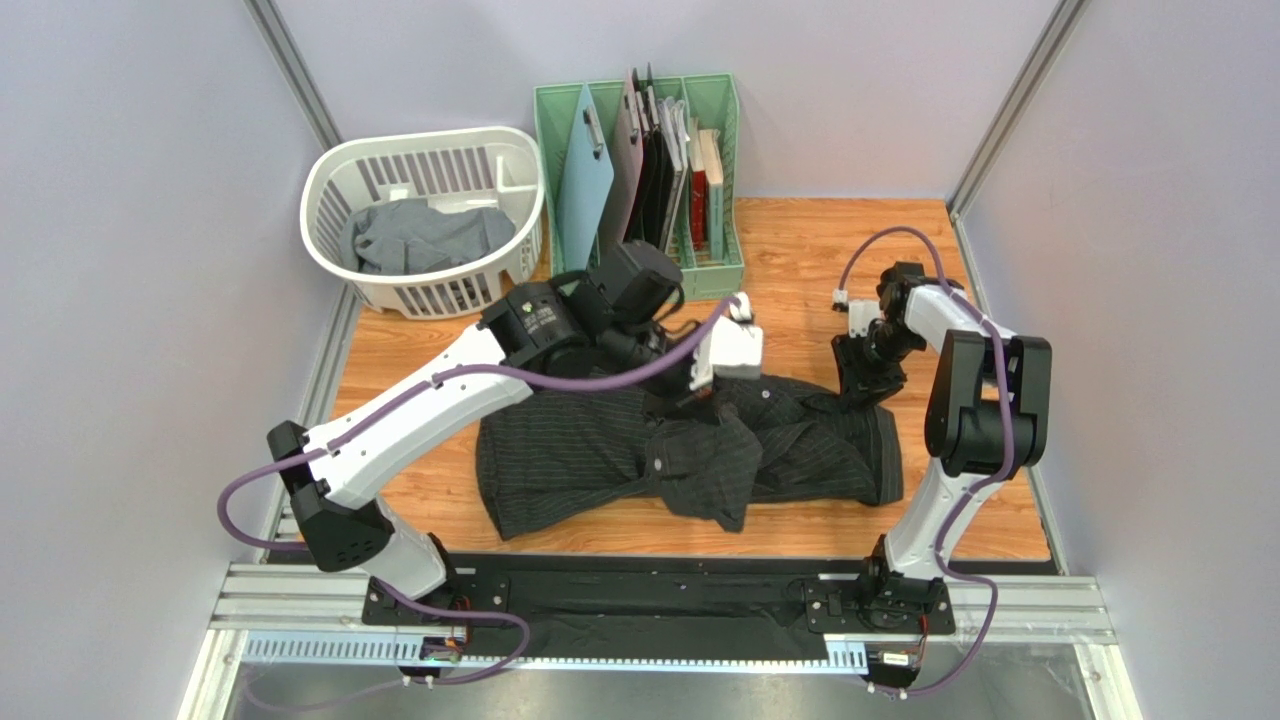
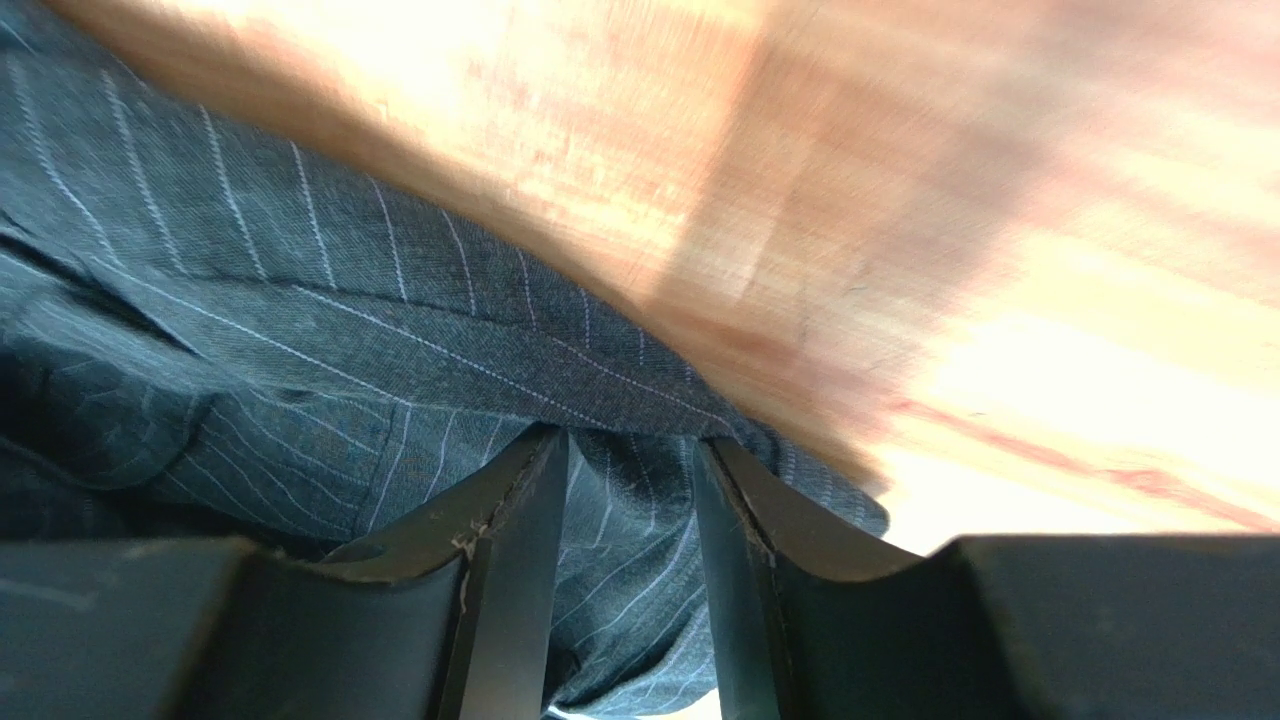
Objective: Fold and stack the long sleeve shirts
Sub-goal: Flatten the shirt out
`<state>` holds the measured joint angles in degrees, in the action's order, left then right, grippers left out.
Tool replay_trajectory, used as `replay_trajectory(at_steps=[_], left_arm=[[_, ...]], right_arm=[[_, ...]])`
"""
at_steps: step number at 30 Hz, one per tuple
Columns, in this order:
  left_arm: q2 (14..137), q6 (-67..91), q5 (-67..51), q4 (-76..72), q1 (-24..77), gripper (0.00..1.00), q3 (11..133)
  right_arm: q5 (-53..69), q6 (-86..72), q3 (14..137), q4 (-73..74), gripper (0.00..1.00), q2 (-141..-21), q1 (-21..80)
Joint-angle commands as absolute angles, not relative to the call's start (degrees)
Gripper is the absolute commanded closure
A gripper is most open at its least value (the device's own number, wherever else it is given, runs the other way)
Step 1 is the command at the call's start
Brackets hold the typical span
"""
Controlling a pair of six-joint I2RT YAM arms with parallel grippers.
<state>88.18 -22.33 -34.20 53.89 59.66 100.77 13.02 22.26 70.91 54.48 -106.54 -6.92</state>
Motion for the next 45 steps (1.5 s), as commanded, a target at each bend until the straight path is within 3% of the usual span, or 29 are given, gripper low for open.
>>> replay_trajectory(at_steps=[1,8,12,14,19,25,27,28,29,30,33,37,45], left_arm=[[87.53,-18.72,-36.12,53.88,50.66,1.00,102.56],[92.11,-23.20,-36.47,59.06,46.85,1.00,116.26],[93.43,-24.43,-42.78,64.24,47.98,1.00,118.57],[92.73,-26.01,-45.60,66.61,49.82,1.00,114.89],[88.33,-33.12,-48.51,69.07,65.80,1.00,105.31],[89.73,-34.19,-50.80,69.61,80.50,1.00,106.87],[89.74,-32.52,-47.40,70.04,80.25,0.82,107.66],[89.48,-32.61,-46.07,70.92,79.64,0.69,107.32],[89.04,-32.52,-45.79,71.54,75.89,0.38,105.84],[87.38,-31.91,-46.57,71.19,72.80,0.34,103.82],[82.98,-33.39,-45.19,68.65,56.91,0.34,91.35],[80.33,-41.12,-33.86,66.10,38.20,0.40,75.19],[87.09,-48.86,-12.58,56.00,28.13,0.51,58.99]], right_arm=[[13.01,20.48,77.67,52.03,0.59,-109.15,-6.59],[14.23,15.74,90.43,51.33,0.59,-120.84,-5.63],[15.03,13.54,95.00,51.42,0.59,-122.52,-5.36],[16.08,15.28,94.75,52.47,0.58,-119.37,-5.71],[16.35,22.31,91.85,57.55,0.52,-108.65,-6.59],[19.59,30.49,84.65,63.27,0.49,-95.37,-6.77],[20.47,32.25,81.84,65.37,0.48,-92.31,-6.77],[21.61,33.04,80.52,66.17,0.49,-91.59,-6.77],[21.80,33.66,79.29,66.70,0.48,-90.71,-6.77],[22.06,35.14,77.97,67.58,0.49,-89.49,-6.77],[21.10,37.78,71.39,67.42,0.49,-87.90,-6.59],[18.99,38.50,63.22,64.26,0.51,-86.92,-6.59],[13.11,36.04,55.12,53.72,0.56,-90.96,-6.06]])
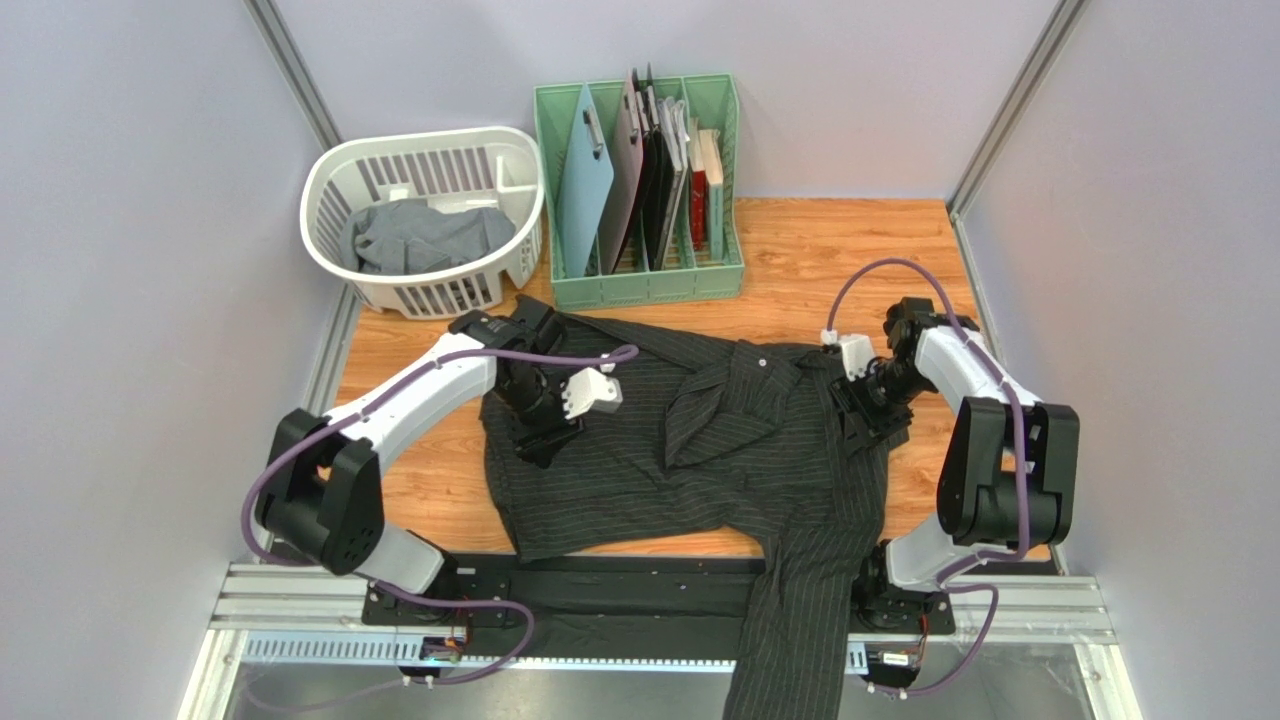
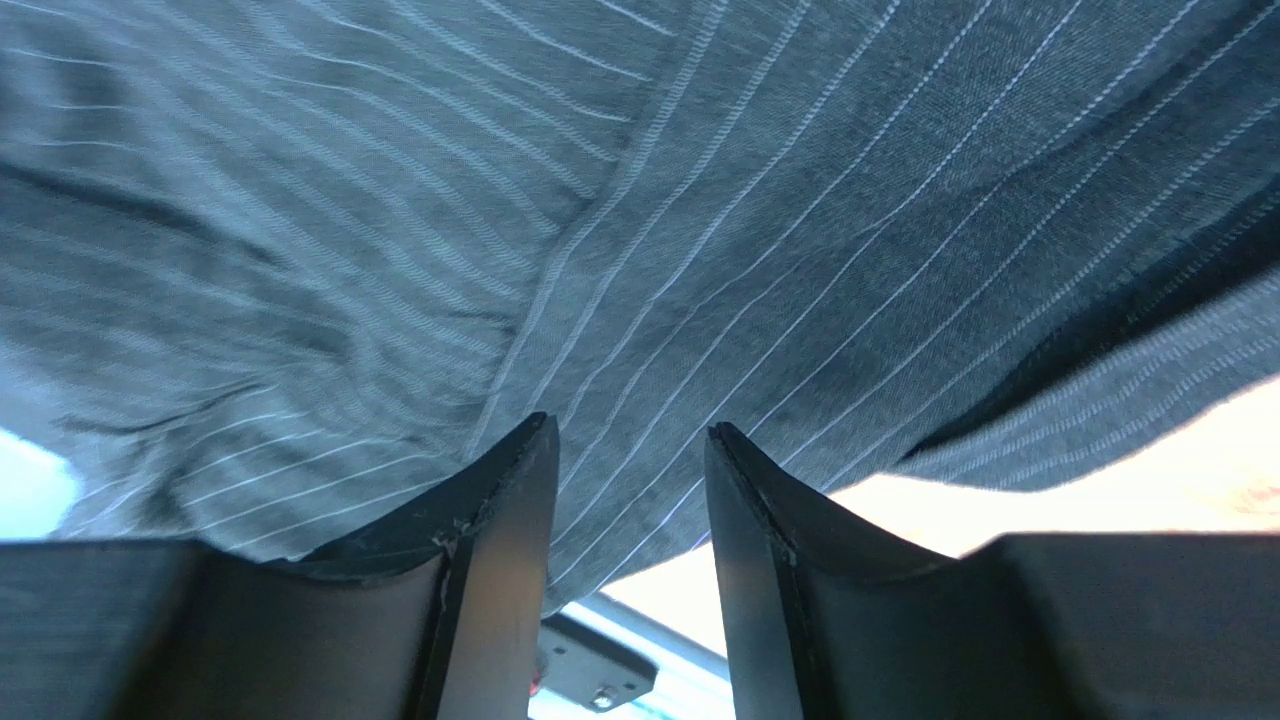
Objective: Fold and stack the long sleeve shirts
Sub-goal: Flatten the shirt out
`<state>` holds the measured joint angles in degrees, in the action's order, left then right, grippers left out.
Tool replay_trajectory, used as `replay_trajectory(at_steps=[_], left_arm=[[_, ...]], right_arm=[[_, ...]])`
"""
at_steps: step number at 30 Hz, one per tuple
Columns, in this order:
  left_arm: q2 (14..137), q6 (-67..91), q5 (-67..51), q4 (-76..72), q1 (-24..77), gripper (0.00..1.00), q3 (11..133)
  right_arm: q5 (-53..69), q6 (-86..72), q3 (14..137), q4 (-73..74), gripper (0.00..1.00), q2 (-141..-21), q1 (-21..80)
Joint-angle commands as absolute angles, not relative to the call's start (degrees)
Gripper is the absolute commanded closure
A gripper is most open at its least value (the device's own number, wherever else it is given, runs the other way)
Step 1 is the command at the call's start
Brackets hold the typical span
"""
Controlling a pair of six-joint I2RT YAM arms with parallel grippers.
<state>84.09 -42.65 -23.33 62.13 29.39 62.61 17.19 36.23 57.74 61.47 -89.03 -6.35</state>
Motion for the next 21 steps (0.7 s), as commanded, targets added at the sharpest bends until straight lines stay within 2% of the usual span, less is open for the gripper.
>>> replay_trajectory(at_steps=[1,7,12,17,21], left_arm=[[87.80,-49.22,-11.44,54.77,27.25,0.52,57.93],[91.05,-50.53,-6.86,50.97,26.63,0.56,52.48],[89.74,-53.87,-5.54,51.50,26.63,0.61,47.91],[86.49,-55.46,-7.80,53.51,26.54,0.60,48.59],[85.25,-51.60,-12.74,54.49,26.54,0.57,55.96]], right_arm=[[11.27,36.04,54.41,53.09,0.56,-91.58,-6.06],[4.76,38.67,46.77,50.27,0.58,-91.76,-6.06],[5.09,43.85,43.68,56.32,0.59,-85.80,-6.06],[8.26,46.93,47.01,63.62,0.59,-82.88,-6.06],[13.61,44.22,55.00,64.60,0.57,-82.96,-6.15]])
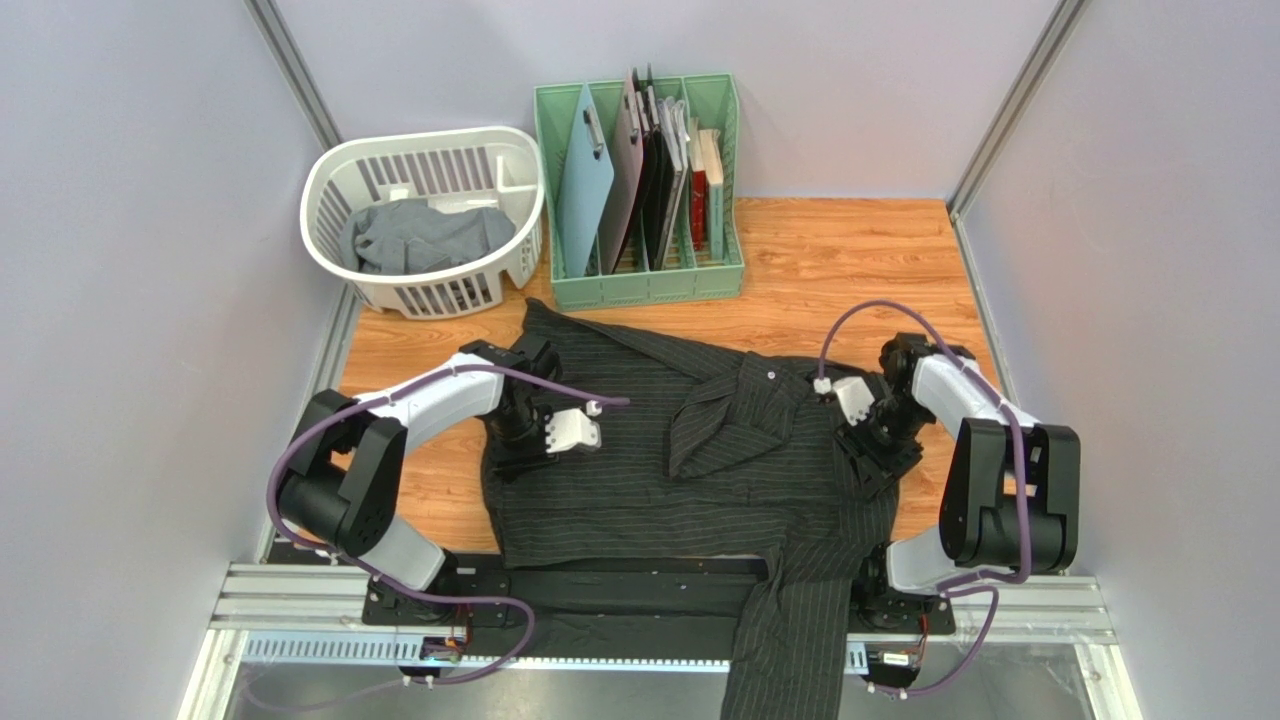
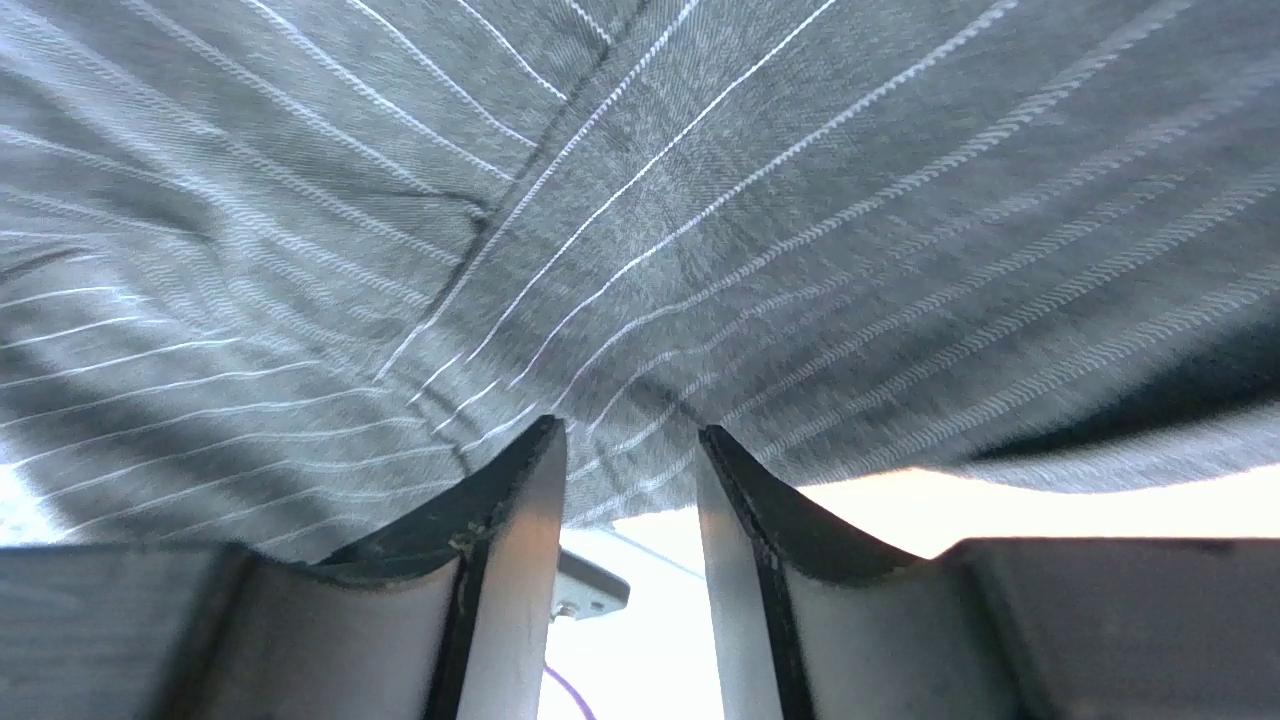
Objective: Fold and stack the long sleeve shirts
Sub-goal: Flatten the shirt out
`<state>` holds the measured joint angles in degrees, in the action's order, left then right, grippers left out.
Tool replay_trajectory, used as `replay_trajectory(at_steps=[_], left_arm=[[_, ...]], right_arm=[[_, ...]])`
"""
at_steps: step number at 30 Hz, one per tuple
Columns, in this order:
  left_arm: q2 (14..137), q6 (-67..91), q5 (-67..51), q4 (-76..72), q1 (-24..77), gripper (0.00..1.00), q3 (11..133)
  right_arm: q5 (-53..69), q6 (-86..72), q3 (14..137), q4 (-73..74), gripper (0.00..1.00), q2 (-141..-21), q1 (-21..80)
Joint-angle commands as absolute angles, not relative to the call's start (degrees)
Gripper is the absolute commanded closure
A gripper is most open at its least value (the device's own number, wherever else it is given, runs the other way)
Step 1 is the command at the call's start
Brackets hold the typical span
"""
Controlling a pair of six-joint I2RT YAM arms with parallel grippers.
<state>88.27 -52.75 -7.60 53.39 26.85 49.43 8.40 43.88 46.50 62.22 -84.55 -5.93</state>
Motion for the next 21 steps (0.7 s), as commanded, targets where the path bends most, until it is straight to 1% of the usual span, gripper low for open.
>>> replay_trajectory(at_steps=[1,2,5,7,8,11,13,17,19,21], left_arm=[[85.34,-49.50,-12.83,53.88,26.46,0.56,56.77],[85.78,-48.87,-12.83,52.66,26.54,0.55,57.30],[88.41,-46.41,-11.61,50.28,26.46,0.54,58.27],[90.60,-45.53,-11.95,49.84,25.67,0.53,58.45],[91.14,-44.74,-12.48,49.75,25.23,0.52,58.36],[91.67,-43.60,-14.49,49.83,22.95,0.49,58.36],[90.89,-43.16,-15.55,50.10,21.63,0.47,58.62],[89.21,-42.10,-17.83,50.36,21.27,0.46,57.75],[88.69,-41.84,-18.63,50.88,21.27,0.45,57.74],[87.98,-41.75,-20.73,51.94,21.27,0.43,58.18]], right_arm=[[16.23,42.21,56.50,64.60,0.58,-83.23,-6.07],[17.48,41.14,59.56,64.16,0.58,-83.93,-5.89],[22.66,36.49,63.18,62.68,0.56,-84.29,-4.31],[26.52,33.59,65.21,61.44,0.50,-84.20,-2.29],[27.50,29.48,65.39,59.09,0.42,-84.20,-1.59],[28.48,23.23,64.16,54.60,0.34,-85.16,2.54],[26.73,20.32,62.94,52.04,0.34,-87.09,5.35],[22.86,17.23,61.17,43.45,0.34,-89.21,8.35],[21.54,17.40,61.78,41.76,0.34,-90.87,9.14],[23.02,19.06,63.19,42.88,0.35,-92.54,9.58]])
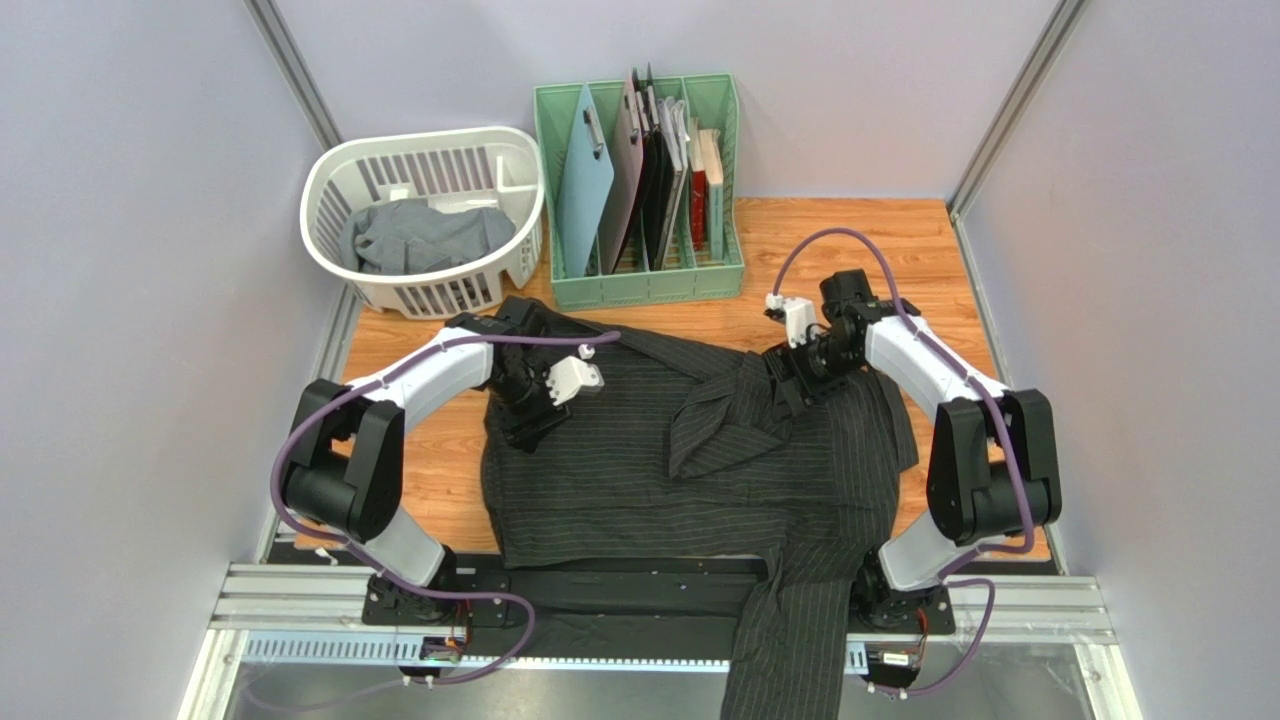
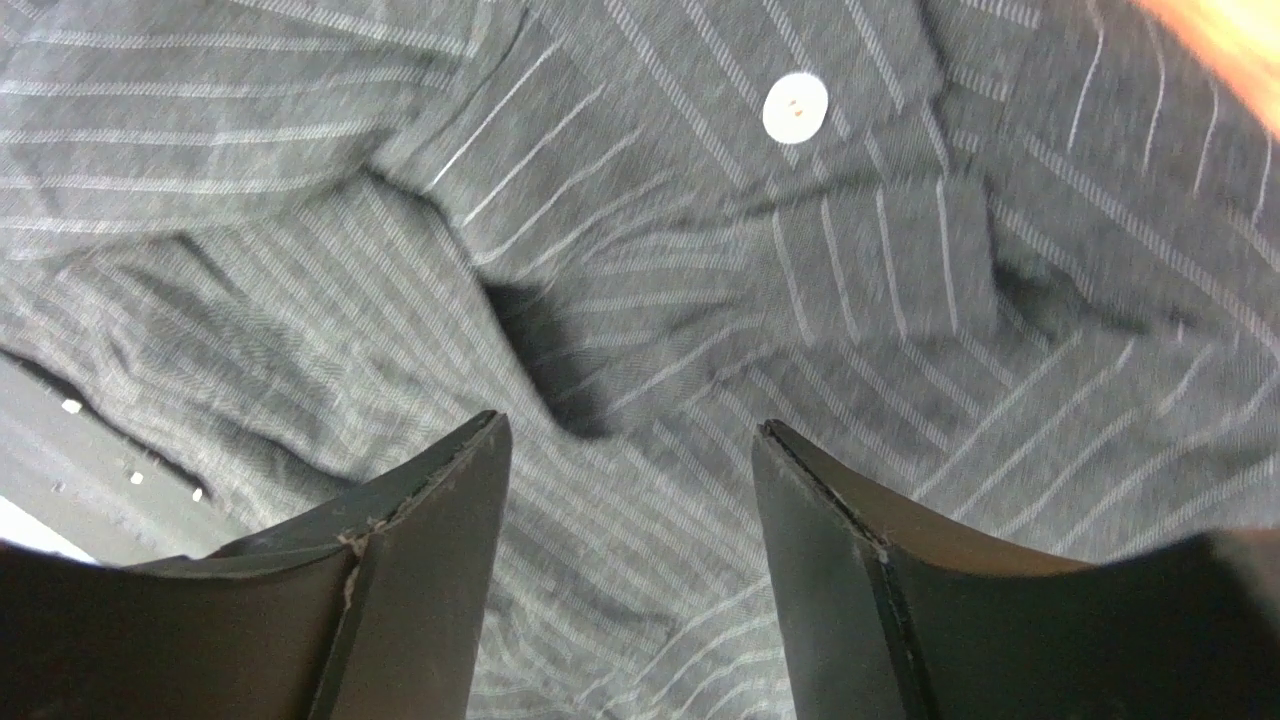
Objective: Fold and stack the long sleeve shirts
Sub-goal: Flatten the shirt out
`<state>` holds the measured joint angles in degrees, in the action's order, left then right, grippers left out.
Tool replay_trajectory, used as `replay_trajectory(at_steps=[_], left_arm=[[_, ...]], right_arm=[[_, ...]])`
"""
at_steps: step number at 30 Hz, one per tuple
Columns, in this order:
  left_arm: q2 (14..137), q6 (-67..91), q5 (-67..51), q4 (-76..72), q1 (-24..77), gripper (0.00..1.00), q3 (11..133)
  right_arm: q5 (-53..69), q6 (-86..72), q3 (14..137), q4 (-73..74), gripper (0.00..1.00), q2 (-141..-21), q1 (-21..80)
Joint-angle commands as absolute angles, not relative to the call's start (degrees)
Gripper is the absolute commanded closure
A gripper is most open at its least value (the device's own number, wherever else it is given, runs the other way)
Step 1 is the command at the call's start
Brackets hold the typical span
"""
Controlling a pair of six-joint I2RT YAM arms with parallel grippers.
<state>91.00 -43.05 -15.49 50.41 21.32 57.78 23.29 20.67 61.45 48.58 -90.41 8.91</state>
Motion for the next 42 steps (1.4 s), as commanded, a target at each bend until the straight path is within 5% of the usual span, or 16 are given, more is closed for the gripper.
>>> replay_trajectory(at_steps=[1,16,18,23,34,42], left_arm=[[86.93,-41.57,-21.61,52.29,21.27,0.43,58.36],[80.07,-37.88,-29.89,55.02,21.27,0.41,64.78],[79.81,-37.79,-29.53,55.19,21.27,0.41,64.69],[78.14,-37.18,-28.39,54.32,21.18,0.41,63.64],[78.05,-33.76,-30.06,52.56,21.10,0.42,66.09],[78.92,-26.38,-34.89,50.36,18.64,0.41,69.69]], right_arm=[[23.64,19.77,63.72,43.93,0.36,-93.68,9.93],[18.29,27.33,56.96,45.36,0.33,-96.06,23.81],[16.88,27.42,56.69,45.26,0.46,-96.24,25.75],[17.40,27.69,58.79,51.31,1.00,-89.93,26.63],[28.47,23.65,80.41,64.16,1.00,-72.95,22.77],[54.08,2.52,91.49,58.02,1.00,-75.58,1.25]])
